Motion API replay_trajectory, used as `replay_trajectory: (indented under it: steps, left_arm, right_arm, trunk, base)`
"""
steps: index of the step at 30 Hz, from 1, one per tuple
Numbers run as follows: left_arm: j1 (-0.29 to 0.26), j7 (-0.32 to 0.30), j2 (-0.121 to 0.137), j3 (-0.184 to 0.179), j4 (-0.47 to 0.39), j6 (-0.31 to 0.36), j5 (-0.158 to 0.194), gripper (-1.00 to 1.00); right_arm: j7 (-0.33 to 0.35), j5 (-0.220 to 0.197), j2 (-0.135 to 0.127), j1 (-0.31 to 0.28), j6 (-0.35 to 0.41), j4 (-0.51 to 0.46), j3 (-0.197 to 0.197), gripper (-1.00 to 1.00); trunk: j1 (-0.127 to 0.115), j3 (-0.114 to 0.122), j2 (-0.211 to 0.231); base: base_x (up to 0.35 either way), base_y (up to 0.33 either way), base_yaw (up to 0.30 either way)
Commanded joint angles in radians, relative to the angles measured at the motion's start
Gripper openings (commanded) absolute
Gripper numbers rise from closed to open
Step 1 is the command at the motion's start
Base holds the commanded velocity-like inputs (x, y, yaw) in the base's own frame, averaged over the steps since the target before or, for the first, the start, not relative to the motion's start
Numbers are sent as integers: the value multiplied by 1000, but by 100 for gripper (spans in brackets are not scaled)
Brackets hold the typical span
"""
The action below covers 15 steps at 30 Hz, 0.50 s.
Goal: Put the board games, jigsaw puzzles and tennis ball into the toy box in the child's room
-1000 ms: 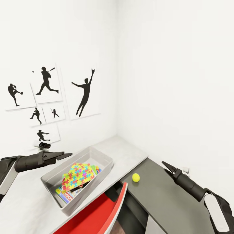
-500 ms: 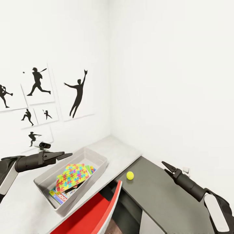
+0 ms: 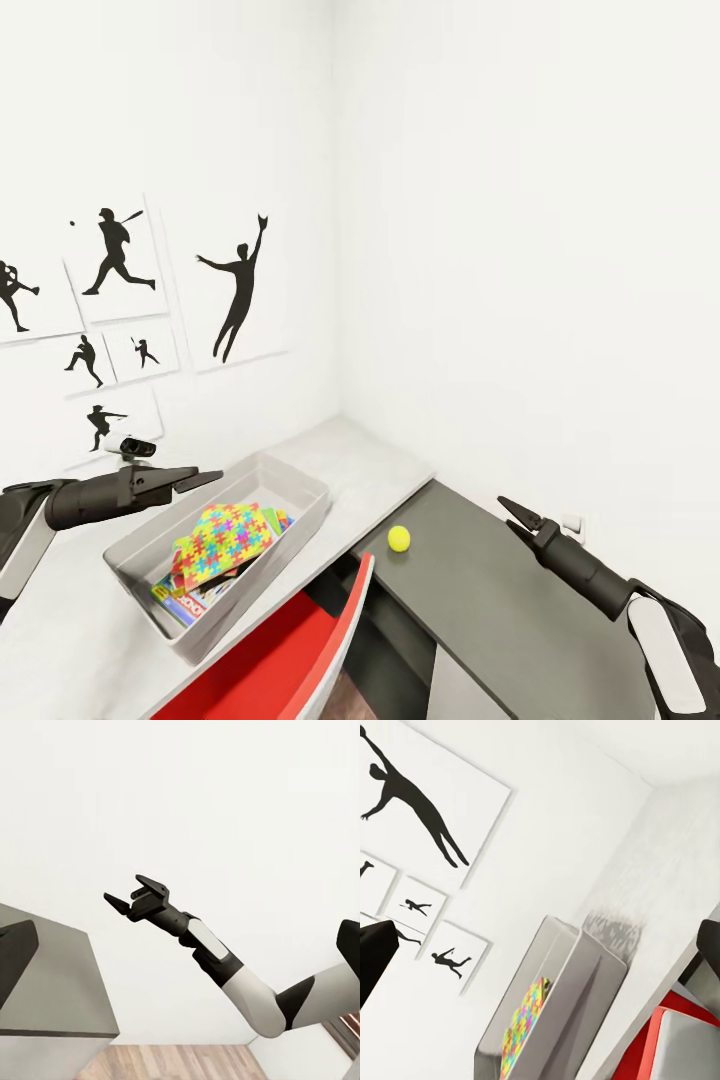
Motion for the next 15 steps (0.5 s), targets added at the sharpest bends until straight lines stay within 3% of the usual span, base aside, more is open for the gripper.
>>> replay_trajectory:
  steps: [1, 6, 15]
  left_arm:
    - [0, -3, 0, 0, 0, 11, 1, 100]
    - [0, -3, 0, 0, 0, 10, 1, 100]
    - [0, -3, 0, 0, 0, 10, 1, 100]
  right_arm:
    - [1, -3, 0, 0, 7, 0, -1, 100]
    - [1, -3, 0, 0, 7, 0, -1, 100]
    - [0, -4, 0, 0, 7, 2, -1, 100]
  trunk:
    - [0, 0, -1]
    - [0, 1, -1]
    - [0, 5, -1]
  base:
    - [0, 0, 0]
    - [0, 0, -113]
    - [0, 0, -253]
